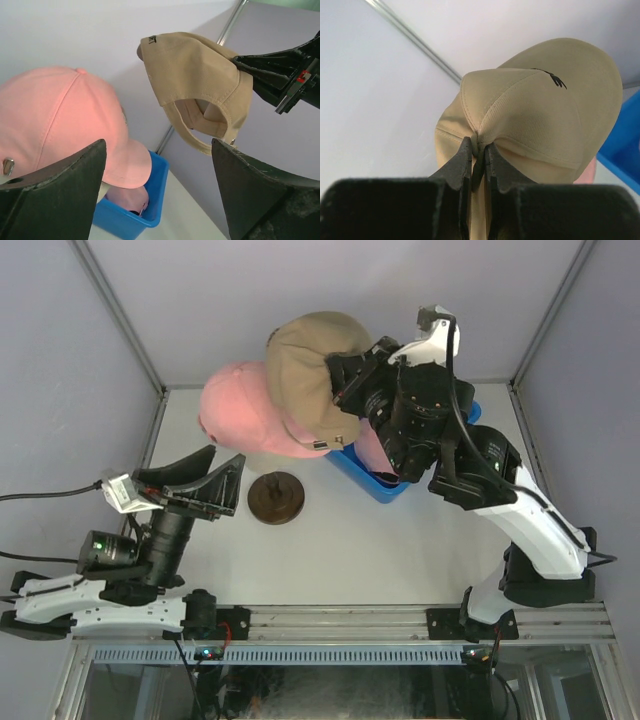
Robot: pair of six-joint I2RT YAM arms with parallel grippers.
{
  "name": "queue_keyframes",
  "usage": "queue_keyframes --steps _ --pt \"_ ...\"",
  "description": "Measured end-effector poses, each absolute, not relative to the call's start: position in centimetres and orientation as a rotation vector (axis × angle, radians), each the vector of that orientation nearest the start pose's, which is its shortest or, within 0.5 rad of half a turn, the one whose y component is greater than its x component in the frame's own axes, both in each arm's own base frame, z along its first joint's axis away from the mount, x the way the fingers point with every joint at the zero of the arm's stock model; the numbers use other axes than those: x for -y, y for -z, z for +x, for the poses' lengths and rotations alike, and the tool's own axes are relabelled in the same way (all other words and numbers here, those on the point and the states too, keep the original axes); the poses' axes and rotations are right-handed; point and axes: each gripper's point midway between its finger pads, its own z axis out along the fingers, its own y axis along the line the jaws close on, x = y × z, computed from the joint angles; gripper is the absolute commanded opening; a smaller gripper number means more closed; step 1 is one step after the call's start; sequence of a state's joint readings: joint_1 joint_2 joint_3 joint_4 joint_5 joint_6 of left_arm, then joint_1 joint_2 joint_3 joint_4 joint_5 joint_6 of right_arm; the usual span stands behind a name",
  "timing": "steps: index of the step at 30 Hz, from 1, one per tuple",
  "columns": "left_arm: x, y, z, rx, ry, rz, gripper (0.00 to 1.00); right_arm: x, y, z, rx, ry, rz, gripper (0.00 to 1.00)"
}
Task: Stack the hats
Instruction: Stack the hat on the hat.
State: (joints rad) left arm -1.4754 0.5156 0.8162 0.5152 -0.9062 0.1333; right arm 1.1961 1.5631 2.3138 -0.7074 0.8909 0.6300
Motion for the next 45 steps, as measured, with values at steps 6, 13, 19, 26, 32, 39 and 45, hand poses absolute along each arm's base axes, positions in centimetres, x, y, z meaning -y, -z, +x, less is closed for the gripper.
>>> queue_keyframes --steps 6,13,19,26,32,39,45 --pt "14.8 -48.6 15.3 -1.123 0.875 -0.076 0.95 -30.6 -58.0 22.5 -1.53 -0.851 0.27 0.0" --pt "15.8 -49.0 15.1 -1.107 0.886 -0.037 0.98 -31.6 -59.5 20.9 -1.497 -0.936 0.27 0.0" --pt "16.9 -50.1 14.7 -1.074 0.912 0.008 0.99 -32.3 -60.1 19.9 -1.486 -0.987 0.258 0.0" --pt "16.9 -51.6 15.1 -1.028 0.948 0.019 0.98 -33.1 -60.3 19.1 -1.49 -1.04 0.223 0.0" --pt "18.0 -53.2 14.8 -1.004 1.0 0.071 0.97 -34.1 -60.0 18.5 -1.508 -1.091 0.188 0.0" --pt "20.8 -53.0 14.7 -1.028 1.06 0.178 0.77 -34.2 -59.2 17.8 -1.533 -1.135 0.156 0.0" --pt "21.9 -52.8 14.2 -1.028 1.115 0.227 0.42 -32.3 -59.1 17.2 -1.526 -1.155 0.157 0.0"
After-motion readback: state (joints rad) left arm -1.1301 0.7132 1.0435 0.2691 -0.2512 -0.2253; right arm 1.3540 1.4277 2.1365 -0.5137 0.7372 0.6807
